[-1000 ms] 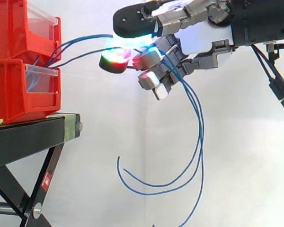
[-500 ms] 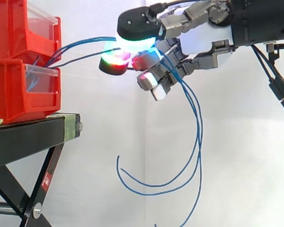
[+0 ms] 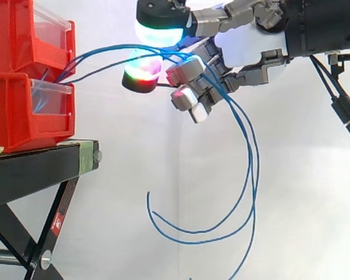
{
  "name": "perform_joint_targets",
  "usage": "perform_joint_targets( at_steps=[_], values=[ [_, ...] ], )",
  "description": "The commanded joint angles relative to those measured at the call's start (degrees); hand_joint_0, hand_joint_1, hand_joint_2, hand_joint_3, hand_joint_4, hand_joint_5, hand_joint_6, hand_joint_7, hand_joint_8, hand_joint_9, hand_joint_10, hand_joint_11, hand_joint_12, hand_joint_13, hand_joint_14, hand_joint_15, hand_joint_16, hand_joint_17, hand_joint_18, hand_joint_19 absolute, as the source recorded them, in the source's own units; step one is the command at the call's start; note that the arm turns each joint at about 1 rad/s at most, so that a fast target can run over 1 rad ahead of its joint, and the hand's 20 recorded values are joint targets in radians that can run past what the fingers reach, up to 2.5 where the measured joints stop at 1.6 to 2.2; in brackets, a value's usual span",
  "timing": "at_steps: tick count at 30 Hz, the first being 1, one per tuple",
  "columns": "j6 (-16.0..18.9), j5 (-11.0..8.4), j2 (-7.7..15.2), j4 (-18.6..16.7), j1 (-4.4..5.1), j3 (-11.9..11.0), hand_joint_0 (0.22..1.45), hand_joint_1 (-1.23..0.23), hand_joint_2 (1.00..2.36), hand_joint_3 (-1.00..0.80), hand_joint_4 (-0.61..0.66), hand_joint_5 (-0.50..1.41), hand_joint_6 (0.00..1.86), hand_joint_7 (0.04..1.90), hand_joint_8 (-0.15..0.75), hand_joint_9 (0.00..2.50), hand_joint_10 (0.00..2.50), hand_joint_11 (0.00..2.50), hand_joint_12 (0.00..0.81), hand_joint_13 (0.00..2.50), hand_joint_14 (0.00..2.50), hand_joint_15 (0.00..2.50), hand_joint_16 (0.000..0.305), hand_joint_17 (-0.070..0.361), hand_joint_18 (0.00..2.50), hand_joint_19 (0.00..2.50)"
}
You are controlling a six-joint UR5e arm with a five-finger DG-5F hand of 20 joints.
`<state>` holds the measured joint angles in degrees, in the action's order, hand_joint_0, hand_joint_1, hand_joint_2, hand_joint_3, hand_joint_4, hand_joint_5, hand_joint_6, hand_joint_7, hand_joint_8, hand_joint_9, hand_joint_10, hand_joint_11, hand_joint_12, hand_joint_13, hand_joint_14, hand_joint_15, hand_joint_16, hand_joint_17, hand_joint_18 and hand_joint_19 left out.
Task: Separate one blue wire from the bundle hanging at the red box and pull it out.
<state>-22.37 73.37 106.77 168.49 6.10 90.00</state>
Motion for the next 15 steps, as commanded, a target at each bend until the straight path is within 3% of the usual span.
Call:
perform_joint_targets(
  at_steps=[1, 8, 15],
  values=[
    [-0.04, 0.02, 0.02, 0.00, -0.04, 0.00, 0.53, -0.70, 1.00, -0.50, 0.14, -0.17, 0.91, 0.95, 0.305, 1.17, 0.25, 1.68, 0.456, 1.12, 0.02, 1.14, 0.055, 0.124, 1.04, 0.75],
    [0.04, 0.02, 0.02, -0.09, -0.04, 0.00, 0.58, -0.67, 1.01, -0.42, 0.12, -0.15, 0.90, 1.00, 0.282, 1.25, 0.16, 1.76, 0.435, 1.13, 0.02, 1.13, 0.052, 0.118, 1.04, 0.75],
    [0.04, 0.02, -0.07, 0.00, 0.05, 0.00, 0.61, -0.75, 1.01, -0.33, 0.09, -0.15, 0.91, 1.02, 0.273, 1.25, 0.14, 1.80, 0.431, 1.13, 0.02, 1.14, 0.052, 0.116, 1.04, 0.75]
  ],
)
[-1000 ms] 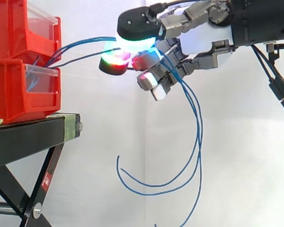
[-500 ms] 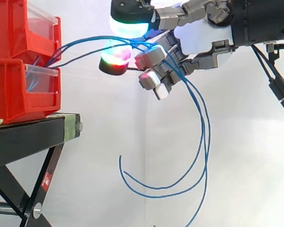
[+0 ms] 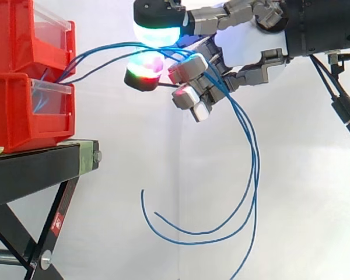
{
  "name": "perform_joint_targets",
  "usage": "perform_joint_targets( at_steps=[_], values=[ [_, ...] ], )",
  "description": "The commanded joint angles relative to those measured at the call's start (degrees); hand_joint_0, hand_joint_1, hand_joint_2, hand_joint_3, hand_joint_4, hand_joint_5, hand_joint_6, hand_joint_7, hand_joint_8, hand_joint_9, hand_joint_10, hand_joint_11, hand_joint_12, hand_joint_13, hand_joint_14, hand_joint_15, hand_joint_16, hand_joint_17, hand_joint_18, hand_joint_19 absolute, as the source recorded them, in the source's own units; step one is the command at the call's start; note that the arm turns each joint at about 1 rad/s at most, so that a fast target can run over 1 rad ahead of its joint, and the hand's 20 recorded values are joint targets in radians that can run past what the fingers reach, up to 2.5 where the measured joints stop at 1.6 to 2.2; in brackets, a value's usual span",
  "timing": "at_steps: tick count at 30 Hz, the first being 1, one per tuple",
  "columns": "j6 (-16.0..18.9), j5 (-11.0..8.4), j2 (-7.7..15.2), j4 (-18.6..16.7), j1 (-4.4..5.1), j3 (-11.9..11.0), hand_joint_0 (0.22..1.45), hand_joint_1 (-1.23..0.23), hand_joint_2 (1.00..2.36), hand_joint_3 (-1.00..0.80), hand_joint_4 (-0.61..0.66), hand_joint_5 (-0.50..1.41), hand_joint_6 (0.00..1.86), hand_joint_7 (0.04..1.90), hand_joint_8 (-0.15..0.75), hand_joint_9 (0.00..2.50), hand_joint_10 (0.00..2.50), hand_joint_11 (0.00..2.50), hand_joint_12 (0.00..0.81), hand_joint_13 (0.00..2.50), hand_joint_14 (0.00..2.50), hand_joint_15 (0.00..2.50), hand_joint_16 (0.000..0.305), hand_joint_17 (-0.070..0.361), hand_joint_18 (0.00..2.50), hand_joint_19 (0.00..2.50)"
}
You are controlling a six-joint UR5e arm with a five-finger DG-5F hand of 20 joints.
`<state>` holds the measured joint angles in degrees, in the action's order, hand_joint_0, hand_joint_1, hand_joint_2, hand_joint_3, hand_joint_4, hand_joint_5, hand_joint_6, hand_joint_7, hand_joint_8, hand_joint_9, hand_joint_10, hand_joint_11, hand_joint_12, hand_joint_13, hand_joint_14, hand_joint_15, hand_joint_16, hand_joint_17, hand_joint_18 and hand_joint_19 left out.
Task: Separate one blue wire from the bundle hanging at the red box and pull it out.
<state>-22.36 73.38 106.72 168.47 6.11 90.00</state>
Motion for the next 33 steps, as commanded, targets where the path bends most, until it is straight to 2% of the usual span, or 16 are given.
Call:
perform_joint_targets(
  at_steps=[1, 10, 17, 33],
  values=[
    [0.04, 0.00, 0.07, 0.02, 0.05, 0.00, 0.61, -0.75, 1.01, -0.33, 0.09, -0.15, 0.91, 1.02, 0.271, 1.25, 0.14, 1.79, 0.425, 1.13, 0.02, 1.14, 0.052, 0.116, 1.04, 0.76],
    [0.04, 0.00, -0.02, 0.02, 0.05, 0.00, 0.63, -0.81, 1.02, -0.28, 0.04, -0.16, 0.93, 1.01, 0.273, 1.23, 0.17, 1.78, 0.428, 1.13, 0.02, 1.14, 0.051, 0.115, 1.04, 0.74],
    [0.04, 0.00, 0.07, 0.02, -0.04, 0.00, 0.63, -0.88, 1.02, -0.27, 0.09, -0.18, 0.94, 0.97, 0.271, 1.16, 0.21, 1.75, 0.434, 1.11, 0.02, 1.14, 0.051, 0.116, 1.00, 0.73],
    [-0.05, -0.08, 0.07, 0.02, 0.05, 0.00, 0.65, -0.93, 1.02, -0.29, 0.14, -0.22, 0.95, 0.90, 0.282, 1.04, 0.23, 1.70, 0.436, 1.05, 0.02, 1.15, 0.053, 0.120, 0.97, 0.71]
  ],
)
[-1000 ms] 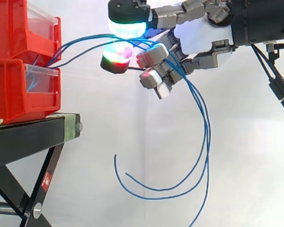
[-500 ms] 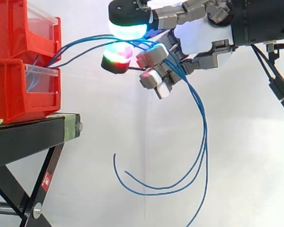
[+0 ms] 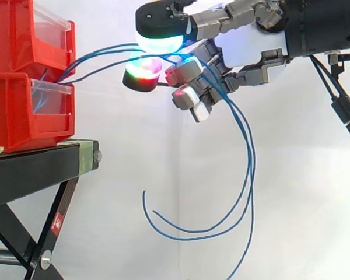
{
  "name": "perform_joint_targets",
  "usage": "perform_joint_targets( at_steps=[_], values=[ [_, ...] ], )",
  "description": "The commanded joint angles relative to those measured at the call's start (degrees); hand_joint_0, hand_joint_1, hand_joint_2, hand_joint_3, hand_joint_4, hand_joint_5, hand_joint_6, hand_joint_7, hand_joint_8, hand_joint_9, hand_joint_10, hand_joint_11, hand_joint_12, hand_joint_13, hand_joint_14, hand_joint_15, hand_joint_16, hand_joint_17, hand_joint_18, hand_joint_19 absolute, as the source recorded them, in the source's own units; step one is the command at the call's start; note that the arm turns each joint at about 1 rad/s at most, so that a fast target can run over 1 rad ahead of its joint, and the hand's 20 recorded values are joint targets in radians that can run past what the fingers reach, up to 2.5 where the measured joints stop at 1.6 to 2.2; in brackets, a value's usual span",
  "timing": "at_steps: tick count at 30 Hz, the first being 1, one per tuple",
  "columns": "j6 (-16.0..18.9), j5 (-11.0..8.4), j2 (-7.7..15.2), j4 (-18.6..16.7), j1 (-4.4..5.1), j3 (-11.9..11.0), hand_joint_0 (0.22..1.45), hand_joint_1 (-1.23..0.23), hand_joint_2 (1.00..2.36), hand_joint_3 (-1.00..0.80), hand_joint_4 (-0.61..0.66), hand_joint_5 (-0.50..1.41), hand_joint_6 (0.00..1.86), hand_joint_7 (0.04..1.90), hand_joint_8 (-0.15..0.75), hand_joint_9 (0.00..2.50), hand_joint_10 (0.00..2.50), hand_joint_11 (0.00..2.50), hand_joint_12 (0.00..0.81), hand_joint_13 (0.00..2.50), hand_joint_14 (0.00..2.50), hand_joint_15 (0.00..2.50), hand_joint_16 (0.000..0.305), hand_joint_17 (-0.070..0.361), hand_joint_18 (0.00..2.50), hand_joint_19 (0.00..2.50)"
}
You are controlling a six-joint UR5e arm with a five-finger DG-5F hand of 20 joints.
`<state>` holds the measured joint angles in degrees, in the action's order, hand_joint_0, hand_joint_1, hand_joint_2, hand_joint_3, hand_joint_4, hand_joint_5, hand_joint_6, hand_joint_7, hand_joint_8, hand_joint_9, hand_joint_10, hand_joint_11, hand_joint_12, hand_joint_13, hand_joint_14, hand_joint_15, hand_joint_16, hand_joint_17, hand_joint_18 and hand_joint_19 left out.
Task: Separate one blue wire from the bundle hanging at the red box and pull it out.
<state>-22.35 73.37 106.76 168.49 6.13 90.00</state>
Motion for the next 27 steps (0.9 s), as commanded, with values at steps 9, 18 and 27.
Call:
perform_joint_targets(
  at_steps=[9, 18, 27],
  values=[
    [0.02, -0.07, -0.06, 0.00, 0.02, 0.00, 0.64, -0.94, 1.01, -0.34, 0.14, -0.22, 0.95, 0.88, 0.280, 1.03, 0.22, 1.70, 0.439, 1.03, 0.02, 1.16, 0.053, 0.120, 0.95, 0.71],
    [0.02, 0.02, -0.06, 0.00, 0.02, 0.00, 0.55, -0.89, 1.00, -0.50, 0.16, -0.22, 0.93, 0.87, 0.290, 1.05, 0.27, 1.67, 0.450, 1.05, 0.02, 1.15, 0.055, 0.123, 0.97, 0.72],
    [0.02, 0.02, -0.06, 0.00, 0.02, 0.00, 0.55, -0.71, 1.00, -0.50, 0.14, -0.19, 0.91, 0.91, 0.293, 1.19, 0.22, 1.71, 0.453, 1.12, 0.02, 1.13, 0.054, 0.121, 1.03, 0.75]
  ],
)
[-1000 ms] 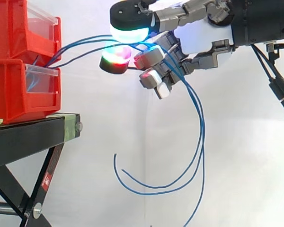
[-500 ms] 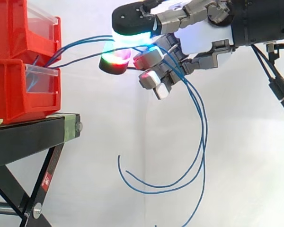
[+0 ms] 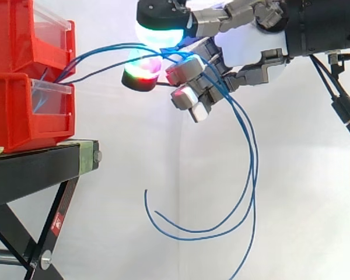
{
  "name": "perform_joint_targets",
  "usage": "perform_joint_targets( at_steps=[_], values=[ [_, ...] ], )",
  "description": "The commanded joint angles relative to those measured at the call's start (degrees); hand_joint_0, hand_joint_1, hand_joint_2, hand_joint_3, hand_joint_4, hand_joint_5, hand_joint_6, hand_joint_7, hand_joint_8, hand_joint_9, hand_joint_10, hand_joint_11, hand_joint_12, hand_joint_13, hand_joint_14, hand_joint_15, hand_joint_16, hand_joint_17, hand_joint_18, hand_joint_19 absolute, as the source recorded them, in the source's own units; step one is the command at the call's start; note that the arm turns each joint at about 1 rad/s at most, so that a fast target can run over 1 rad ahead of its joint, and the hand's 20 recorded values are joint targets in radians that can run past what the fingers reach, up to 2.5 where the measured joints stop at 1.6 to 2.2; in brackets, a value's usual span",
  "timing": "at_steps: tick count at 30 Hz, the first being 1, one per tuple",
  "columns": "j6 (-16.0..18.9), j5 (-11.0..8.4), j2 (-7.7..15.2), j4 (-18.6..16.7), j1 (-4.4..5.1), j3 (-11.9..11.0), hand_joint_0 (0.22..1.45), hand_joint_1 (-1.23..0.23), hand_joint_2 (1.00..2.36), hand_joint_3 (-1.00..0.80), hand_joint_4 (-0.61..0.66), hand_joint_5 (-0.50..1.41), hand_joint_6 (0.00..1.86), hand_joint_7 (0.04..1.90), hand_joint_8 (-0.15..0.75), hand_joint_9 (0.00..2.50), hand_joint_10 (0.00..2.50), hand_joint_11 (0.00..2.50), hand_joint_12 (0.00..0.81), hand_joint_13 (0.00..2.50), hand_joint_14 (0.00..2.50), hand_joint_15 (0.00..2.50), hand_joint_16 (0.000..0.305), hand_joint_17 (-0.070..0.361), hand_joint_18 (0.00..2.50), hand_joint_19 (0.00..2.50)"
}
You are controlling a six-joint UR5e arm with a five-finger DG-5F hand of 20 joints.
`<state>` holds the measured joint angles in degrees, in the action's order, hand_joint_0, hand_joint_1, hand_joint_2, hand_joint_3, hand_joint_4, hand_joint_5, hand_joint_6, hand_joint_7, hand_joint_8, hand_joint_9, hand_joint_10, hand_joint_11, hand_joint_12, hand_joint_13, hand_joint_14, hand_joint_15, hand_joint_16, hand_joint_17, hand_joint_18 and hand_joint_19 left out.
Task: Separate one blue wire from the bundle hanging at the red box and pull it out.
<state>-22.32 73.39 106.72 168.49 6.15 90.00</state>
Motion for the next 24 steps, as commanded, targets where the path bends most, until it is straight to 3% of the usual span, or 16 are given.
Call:
perform_joint_targets(
  at_steps=[1, 6, 13, 24],
  values=[
    [0.00, -0.09, -0.02, 0.00, 0.00, 0.00, 0.54, -0.69, 1.00, -0.50, 0.14, -0.18, 0.91, 0.91, 0.293, 1.21, 0.22, 1.72, 0.449, 1.13, 0.02, 1.13, 0.054, 0.121, 1.03, 0.75],
    [0.00, -0.09, 0.07, 0.00, 0.00, 0.00, 0.55, -0.67, 1.00, -0.48, 0.13, -0.17, 0.90, 0.93, 0.284, 1.24, 0.18, 1.74, 0.446, 1.13, 0.02, 1.13, 0.054, 0.121, 1.05, 0.75],
    [0.00, -0.09, -0.02, 0.00, 0.00, 0.00, 0.61, -0.76, 1.01, -0.37, 0.11, -0.17, 0.91, 0.96, 0.273, 1.25, 0.13, 1.79, 0.433, 1.13, 0.02, 1.14, 0.051, 0.115, 1.03, 0.75],
    [0.00, -0.09, -0.02, 0.00, 0.00, 0.00, 0.65, -0.82, 1.02, -0.21, -0.02, -0.18, 0.95, 1.05, 0.275, 1.23, 0.20, 1.77, 0.433, 1.12, 0.02, 1.13, 0.051, 0.114, 1.03, 0.73]
  ],
)
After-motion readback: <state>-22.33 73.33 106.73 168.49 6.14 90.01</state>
